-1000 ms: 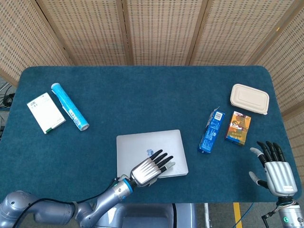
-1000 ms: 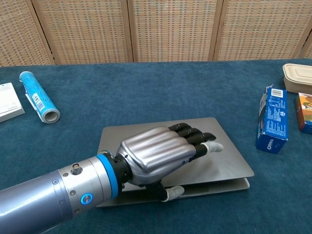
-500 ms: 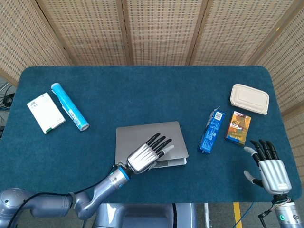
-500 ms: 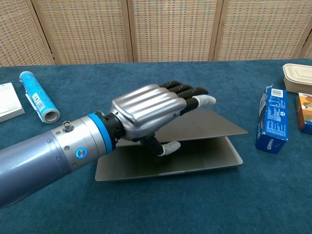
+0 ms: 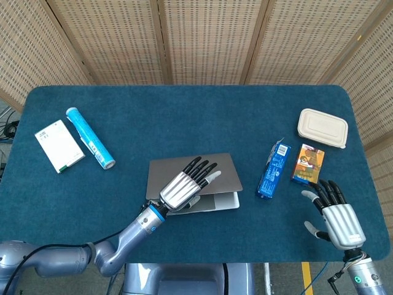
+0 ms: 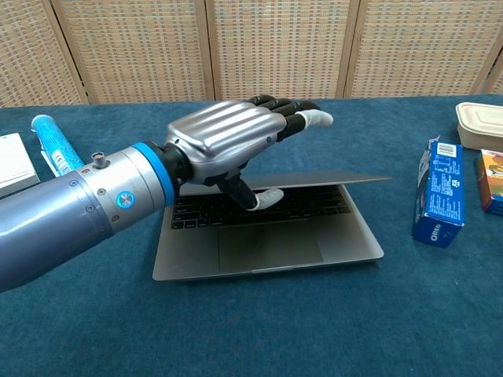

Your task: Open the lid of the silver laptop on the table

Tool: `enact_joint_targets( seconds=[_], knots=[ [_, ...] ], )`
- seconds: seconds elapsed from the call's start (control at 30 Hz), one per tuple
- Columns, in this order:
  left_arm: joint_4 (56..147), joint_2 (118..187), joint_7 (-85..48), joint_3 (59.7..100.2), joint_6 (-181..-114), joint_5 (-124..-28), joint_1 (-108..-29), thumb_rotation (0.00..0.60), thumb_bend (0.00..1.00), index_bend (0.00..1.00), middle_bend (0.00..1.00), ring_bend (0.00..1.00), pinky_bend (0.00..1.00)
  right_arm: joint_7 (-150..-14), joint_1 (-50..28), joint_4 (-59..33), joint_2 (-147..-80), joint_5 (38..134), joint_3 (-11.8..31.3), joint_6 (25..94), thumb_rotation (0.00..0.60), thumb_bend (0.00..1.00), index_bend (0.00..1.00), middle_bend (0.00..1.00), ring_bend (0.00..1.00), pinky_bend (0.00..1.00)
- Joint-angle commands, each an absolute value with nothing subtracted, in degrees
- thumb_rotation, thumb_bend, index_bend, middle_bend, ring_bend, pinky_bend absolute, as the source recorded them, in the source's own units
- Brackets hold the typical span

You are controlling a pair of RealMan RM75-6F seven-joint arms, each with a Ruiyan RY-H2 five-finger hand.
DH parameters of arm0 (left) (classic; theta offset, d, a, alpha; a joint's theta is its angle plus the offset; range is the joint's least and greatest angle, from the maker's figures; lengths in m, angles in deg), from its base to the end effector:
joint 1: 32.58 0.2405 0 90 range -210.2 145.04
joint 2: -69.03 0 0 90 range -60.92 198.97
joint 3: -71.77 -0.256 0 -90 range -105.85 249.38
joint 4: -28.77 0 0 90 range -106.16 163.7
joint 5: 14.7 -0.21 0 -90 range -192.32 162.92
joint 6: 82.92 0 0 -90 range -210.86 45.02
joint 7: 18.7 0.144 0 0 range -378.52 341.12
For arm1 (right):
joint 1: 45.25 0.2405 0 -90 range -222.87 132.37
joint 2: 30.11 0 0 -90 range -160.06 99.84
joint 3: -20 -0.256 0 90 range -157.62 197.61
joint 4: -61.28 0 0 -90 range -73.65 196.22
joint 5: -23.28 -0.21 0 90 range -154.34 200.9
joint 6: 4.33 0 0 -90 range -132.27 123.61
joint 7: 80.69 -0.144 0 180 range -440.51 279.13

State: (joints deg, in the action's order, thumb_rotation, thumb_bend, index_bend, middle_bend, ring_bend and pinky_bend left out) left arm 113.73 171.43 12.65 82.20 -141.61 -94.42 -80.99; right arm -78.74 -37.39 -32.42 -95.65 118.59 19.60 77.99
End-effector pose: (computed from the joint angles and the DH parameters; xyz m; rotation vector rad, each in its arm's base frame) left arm -0.0328 0.2932 -0.0738 -2.1175 -0.5186 -1.1963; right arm -0.2790 -0.1836 0.1284 1.6076 -0.8700 0.9808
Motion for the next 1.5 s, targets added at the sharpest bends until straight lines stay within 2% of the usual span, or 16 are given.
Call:
enact_joint_targets(
  seconds=[0.03, 0.67, 1.07, 1.5],
  knots=[
    [114.13, 171.14, 12.66, 82.11, -141.77, -94.37, -80.92, 0.6, 0.39, 0.0, 0.0, 0.0, 0.0, -79.97, -36.01, -33.65, -95.34, 119.84, 20.2, 76.16, 0.6, 0.26, 0.22, 0.17, 0.0, 0.03],
    [115.24, 169.84, 13.94, 82.69, -141.9, -93.0, -81.55, 0.6, 0.39, 0.0, 0.0, 0.0, 0.0, -85.32, -25.51, -34.71, -101.75, 121.66, 22.02, 60.34, 0.6, 0.26, 0.22, 0.18, 0.0, 0.03],
    [115.48, 169.68, 14.04, 82.68, -142.26, -92.58, -81.92, 0.6, 0.39, 0.0, 0.0, 0.0, 0.0, -87.15, -20.79, -32.3, -107.02, 120.75, 21.76, 55.37, 0.6, 0.26, 0.22, 0.18, 0.0, 0.03],
    [115.62, 169.64, 14.14, 82.81, -142.86, -92.04, -82.14, 0.6, 0.4, 0.0, 0.0, 0.0, 0.0, -88.98, -17.87, -28.77, -111.24, 118.54, 21.57, 53.09, 0.6, 0.26, 0.22, 0.18, 0.0, 0.03]
  ],
)
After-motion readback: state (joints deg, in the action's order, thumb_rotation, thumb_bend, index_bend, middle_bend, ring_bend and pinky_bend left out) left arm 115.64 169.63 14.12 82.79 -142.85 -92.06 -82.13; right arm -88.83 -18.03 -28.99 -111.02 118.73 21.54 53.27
